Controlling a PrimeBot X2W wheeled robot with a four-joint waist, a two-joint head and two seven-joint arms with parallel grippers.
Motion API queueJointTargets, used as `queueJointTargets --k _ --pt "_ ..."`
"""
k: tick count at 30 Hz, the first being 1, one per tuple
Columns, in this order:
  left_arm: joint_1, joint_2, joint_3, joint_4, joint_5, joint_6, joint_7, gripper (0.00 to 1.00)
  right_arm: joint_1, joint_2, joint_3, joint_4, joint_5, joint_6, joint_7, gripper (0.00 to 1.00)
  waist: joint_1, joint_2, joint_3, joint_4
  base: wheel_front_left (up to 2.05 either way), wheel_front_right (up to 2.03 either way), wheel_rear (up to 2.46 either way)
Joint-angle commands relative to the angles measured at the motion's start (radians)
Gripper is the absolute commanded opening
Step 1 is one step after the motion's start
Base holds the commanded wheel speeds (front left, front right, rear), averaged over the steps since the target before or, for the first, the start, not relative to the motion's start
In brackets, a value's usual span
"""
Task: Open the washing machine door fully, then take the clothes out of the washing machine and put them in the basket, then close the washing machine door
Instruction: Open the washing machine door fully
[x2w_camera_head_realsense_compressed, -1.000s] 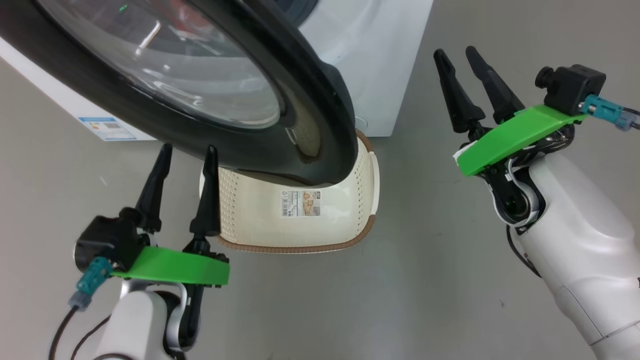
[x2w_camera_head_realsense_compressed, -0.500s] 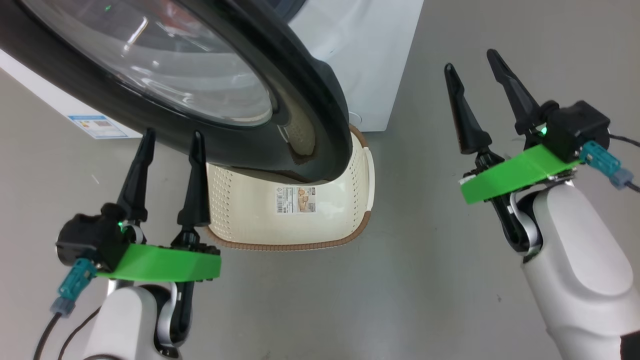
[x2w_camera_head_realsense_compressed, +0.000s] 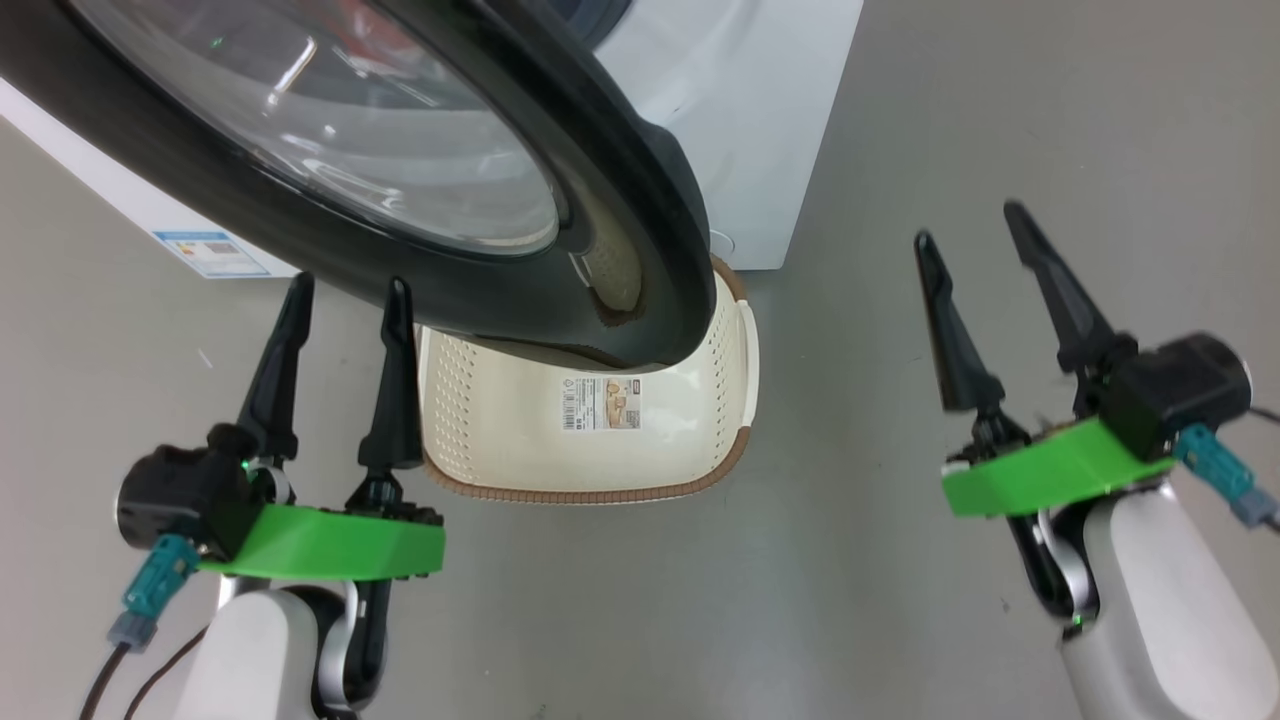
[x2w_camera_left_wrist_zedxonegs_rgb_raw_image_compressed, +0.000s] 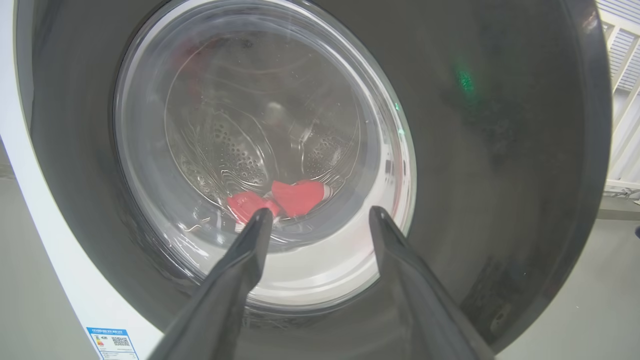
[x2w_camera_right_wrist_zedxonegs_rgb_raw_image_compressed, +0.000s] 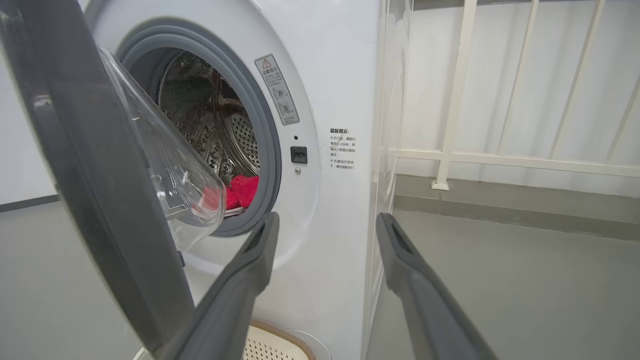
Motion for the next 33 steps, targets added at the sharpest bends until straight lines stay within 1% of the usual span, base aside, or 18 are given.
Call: queueJointTargets --k 1,10,24,26,27,28,32,33 --pt "0.008 0.022 0.029 -0.029 0.008 0.005 -0.008 1.0 0.025 0.011 0.018 -0.04 -0.005 0.005 -0.006 1.0 0.0 0.0 0.0 -0.001 0.0 0.0 0.0" --pt "0.018 0.022 0.023 -0.032 0.012 0.007 -0.008 1.0 0.098 0.012 0.026 -0.107 -0.001 0.005 -0.006 1.0 0.0 0.0 -0.003 0.0 0.0 0.0 0.0" --pt "0.017 0.022 0.028 -0.028 0.015 0.008 -0.008 1.0 0.092 0.012 0.042 -0.107 0.022 0.005 -0.006 1.0 0.0 0.0 0.006 0.004 0.0 0.0 0.0" --pt "0.016 0.022 0.028 -0.026 0.013 0.008 -0.008 1.0 0.085 0.012 0.046 -0.101 0.027 0.005 -0.006 0.42 0.0 0.0 0.007 0.005 0.0 0.0 0.0" --pt "0.016 0.022 0.028 -0.024 0.013 0.007 -0.008 1.0 0.083 0.012 0.047 -0.094 0.044 0.005 -0.006 0.1 0.0 0.0 0.007 0.006 0.0 0.0 0.0" --pt "0.015 0.022 0.028 -0.021 0.012 0.005 -0.008 1.0 0.08 0.012 0.04 -0.085 0.082 0.005 -0.006 0.0 0.0 0.0 0.007 0.007 0.0 0.0 0.0" --pt "0.013 0.022 0.026 -0.016 0.009 0.005 -0.008 1.0 0.05 0.012 0.037 -0.038 0.291 0.005 -0.006 0.0 0.0 0.0 0.007 0.011 0.0 0.0 0.0" --pt "0.012 0.022 0.026 -0.019 0.007 0.007 -0.008 1.0 0.038 0.012 0.049 -0.023 0.345 0.005 -0.006 0.0 0.0 0.0 0.008 0.012 0.0 0.0 0.0"
